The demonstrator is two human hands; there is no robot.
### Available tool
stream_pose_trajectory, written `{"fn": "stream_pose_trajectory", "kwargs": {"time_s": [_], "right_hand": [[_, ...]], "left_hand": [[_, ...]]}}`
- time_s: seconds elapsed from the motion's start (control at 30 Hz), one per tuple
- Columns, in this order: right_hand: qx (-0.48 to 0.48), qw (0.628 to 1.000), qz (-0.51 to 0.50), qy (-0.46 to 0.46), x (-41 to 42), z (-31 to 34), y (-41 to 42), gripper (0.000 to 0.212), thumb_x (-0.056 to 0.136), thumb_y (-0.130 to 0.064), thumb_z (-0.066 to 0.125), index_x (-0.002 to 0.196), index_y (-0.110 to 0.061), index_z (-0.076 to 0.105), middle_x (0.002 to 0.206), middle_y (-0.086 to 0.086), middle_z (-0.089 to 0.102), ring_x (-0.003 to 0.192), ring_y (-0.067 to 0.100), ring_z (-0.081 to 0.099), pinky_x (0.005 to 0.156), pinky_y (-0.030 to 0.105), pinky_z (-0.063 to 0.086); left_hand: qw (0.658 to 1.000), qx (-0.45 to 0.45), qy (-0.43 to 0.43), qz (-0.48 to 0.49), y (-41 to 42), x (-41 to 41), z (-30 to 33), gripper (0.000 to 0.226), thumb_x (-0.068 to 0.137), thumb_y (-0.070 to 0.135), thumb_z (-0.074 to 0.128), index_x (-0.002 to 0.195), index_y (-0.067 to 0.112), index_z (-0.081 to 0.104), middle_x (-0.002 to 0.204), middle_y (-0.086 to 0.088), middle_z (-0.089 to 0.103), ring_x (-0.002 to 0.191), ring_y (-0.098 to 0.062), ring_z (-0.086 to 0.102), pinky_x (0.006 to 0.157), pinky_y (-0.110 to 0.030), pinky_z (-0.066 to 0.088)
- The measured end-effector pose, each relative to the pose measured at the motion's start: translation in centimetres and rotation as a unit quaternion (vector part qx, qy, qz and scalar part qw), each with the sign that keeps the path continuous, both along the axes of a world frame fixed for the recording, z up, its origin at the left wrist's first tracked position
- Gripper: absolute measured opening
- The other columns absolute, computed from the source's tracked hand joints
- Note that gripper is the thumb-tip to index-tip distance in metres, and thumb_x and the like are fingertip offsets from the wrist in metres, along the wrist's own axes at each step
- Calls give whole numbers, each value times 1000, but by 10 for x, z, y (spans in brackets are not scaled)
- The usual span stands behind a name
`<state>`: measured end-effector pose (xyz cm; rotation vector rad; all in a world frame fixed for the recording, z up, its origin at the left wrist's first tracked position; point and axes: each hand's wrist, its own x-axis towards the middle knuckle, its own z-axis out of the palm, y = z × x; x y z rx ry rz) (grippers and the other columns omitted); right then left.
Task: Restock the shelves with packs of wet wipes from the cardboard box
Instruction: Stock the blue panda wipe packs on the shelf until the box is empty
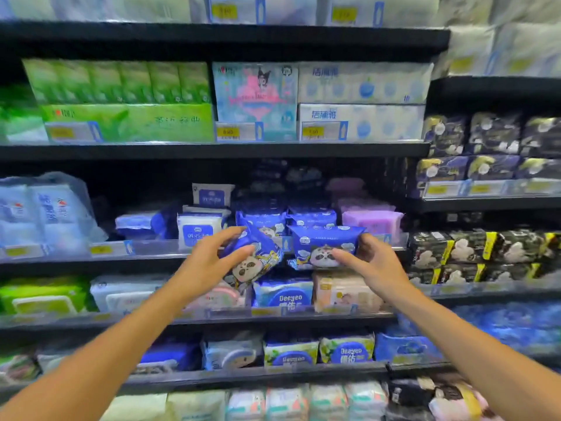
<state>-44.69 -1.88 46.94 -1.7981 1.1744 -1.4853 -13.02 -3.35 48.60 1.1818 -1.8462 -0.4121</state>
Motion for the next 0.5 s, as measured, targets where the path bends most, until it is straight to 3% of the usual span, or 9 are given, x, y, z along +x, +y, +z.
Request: {"fn": "stream_pose_trajectory", "kwargs": {"time_s": [0.1, 0.17, 0.27, 0.43, 0.5], "right_hand": [[-33, 999, -23, -4, -1, 29, -26, 20, 86, -22, 77, 102, -26, 67, 99, -12, 76, 98, 5, 70, 87, 24, 55], [-45, 998, -37, -30, -1, 42, -47, 22, 85, -20, 77, 104, -25, 67, 102, -8, 76, 99, 10, 71, 89, 32, 56], [-59, 997, -47, -28, 2, 57, -77, 22, 86, -20, 77, 105, -24, 67, 99, -8, 76, 98, 11, 72, 89, 33, 57], [-54, 996, -67, 26, 4, 68, -117, 26, 85, -23, 78, 106, -13, 68, 96, -9, 74, 90, 9, 71, 81, 24, 55], [-44, 995, -80, 34, 3, 66, -133, 25, 86, -28, 78, 102, -14, 67, 96, -5, 74, 90, 11, 70, 80, 28, 55]], "left_hand": [[998, -60, -16, 23, -16, -9, 39, 33, 90, 37, 69, 122, 40, 59, 106, 26, 61, 97, 7, 58, 85, -13, 41], [993, -96, -47, 43, -27, -15, 57, 45, 92, 36, 68, 135, 25, 59, 119, 13, 63, 109, -6, 58, 92, -17, 39], [986, -125, -96, 58, -47, -22, 72, 52, 95, 38, 62, 142, 20, 52, 132, 2, 60, 126, -16, 51, 104, -33, 41], [968, -136, -195, 79, -77, -37, 81, 51, 100, 40, 54, 147, 25, 44, 129, 2, 58, 123, -20, 48, 98, -43, 46], [957, -142, -237, 91, -89, -41, 84, 51, 100, 40, 53, 148, 24, 44, 127, 0, 59, 121, -22, 49, 96, -43, 47]]}}
